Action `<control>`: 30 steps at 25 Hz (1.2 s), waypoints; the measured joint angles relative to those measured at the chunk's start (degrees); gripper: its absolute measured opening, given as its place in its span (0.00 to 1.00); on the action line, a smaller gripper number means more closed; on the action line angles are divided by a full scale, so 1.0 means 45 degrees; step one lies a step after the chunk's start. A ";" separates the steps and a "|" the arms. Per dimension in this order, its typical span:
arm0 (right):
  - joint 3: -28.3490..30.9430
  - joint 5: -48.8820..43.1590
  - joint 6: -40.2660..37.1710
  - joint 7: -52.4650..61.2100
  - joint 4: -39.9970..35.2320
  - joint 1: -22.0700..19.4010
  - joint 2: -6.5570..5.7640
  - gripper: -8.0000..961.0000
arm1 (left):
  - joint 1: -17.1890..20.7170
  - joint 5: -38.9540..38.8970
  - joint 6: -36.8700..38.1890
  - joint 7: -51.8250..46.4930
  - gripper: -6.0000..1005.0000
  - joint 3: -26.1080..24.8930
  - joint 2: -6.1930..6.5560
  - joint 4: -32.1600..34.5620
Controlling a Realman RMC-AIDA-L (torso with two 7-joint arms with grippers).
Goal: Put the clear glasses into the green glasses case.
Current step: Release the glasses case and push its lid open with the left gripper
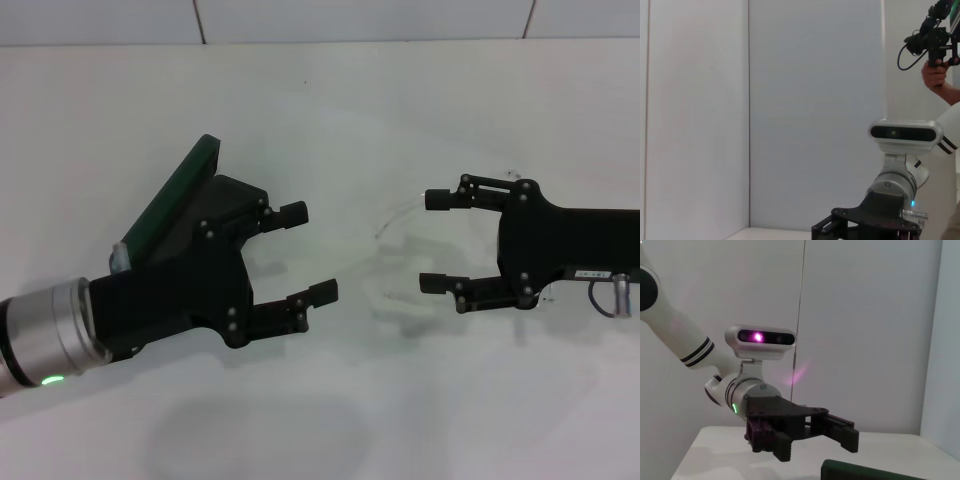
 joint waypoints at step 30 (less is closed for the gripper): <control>-0.0001 -0.0297 0.0048 -0.0001 -0.0138 -0.0240 -0.0265 0.86 | 0.0290 0.4468 -0.4998 -1.0998 0.77 -0.1359 0.0390 0.6770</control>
